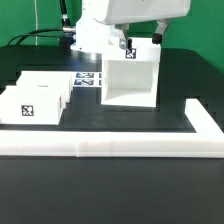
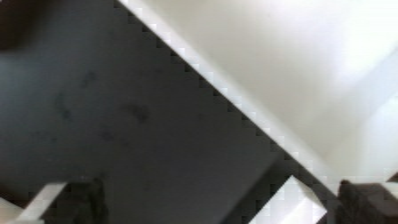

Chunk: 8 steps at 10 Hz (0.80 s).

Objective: Assemble drawer

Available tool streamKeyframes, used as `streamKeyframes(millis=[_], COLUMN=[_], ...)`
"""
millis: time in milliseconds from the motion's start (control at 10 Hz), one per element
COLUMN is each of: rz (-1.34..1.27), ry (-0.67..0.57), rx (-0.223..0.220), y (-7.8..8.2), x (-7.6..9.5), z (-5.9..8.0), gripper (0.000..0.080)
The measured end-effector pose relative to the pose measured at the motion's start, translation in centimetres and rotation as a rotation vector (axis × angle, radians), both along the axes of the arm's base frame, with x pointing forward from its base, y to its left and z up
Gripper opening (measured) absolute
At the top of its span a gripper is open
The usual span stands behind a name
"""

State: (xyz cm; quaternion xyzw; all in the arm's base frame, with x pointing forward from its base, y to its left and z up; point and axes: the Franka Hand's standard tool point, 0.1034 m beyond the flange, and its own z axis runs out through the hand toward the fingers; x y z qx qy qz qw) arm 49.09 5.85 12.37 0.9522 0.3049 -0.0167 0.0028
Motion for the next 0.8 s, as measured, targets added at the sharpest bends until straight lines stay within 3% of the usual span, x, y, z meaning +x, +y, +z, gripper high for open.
streamKeyframes(millis=[100,400,500,800], rz=[-0.001,-0.369,-0.453,-0.459], ry=[0.000,0.001,0.013,0.015], rx=[0.000,-0.019,0.004,0.010], y=[0.0,1.0,1.3,1.3], x=[0.0,-2.1,-2.2,-2.2], z=[0.0,1.2,1.1,1.0], gripper=[0.0650,0.0650,0.0650,0.0650])
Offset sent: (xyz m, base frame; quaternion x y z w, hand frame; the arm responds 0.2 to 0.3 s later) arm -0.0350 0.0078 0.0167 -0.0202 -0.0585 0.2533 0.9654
